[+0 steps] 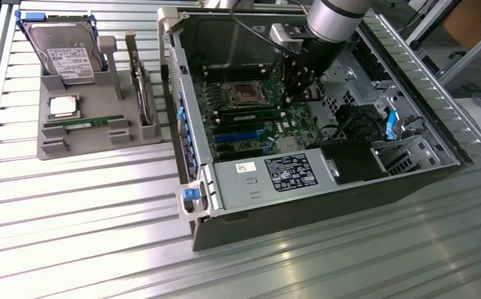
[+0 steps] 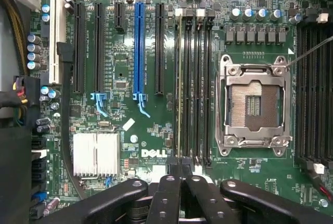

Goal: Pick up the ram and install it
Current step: 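Press down the ram until it locks into place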

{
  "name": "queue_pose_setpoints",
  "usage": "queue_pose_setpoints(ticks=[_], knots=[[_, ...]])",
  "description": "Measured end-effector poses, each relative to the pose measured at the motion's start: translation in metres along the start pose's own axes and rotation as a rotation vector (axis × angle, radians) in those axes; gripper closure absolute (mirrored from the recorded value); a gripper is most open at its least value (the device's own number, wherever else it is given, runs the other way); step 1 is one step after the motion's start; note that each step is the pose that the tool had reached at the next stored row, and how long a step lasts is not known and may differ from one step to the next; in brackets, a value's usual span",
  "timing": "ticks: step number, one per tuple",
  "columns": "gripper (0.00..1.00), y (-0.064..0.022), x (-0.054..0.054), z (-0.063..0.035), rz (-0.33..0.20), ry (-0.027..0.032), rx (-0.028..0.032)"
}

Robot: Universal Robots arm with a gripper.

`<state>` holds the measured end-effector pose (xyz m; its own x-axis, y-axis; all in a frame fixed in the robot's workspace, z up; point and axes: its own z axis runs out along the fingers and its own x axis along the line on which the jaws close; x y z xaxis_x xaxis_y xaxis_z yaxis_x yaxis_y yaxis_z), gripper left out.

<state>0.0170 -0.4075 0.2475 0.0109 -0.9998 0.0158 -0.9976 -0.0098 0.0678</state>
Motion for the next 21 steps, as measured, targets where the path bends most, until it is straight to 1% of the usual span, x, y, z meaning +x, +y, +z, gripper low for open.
queue_pose_setpoints(ticks=[6,8,9,11,13,15,19,21], knots=[[0.90,-0.0009,0.000,0.0154,0.000,0.0012,-0.0001],[0.90,-0.0009,0.000,0.0157,0.000,0.0010,0.0002],[0.90,-0.0007,0.000,0.0119,0.000,0.0003,0.0028],[0.90,-0.0006,0.000,0.0103,0.000,0.0006,0.0031],[0.90,-0.0006,0.000,0.0104,0.000,0.0008,0.0031],[0.90,-0.0004,-0.001,0.0132,-0.001,0.0008,0.0030],[0.90,-0.0006,-0.008,0.0152,-0.003,0.0011,0.0030],[0.90,-0.0007,-0.009,0.0158,-0.004,0.0014,0.0030]])
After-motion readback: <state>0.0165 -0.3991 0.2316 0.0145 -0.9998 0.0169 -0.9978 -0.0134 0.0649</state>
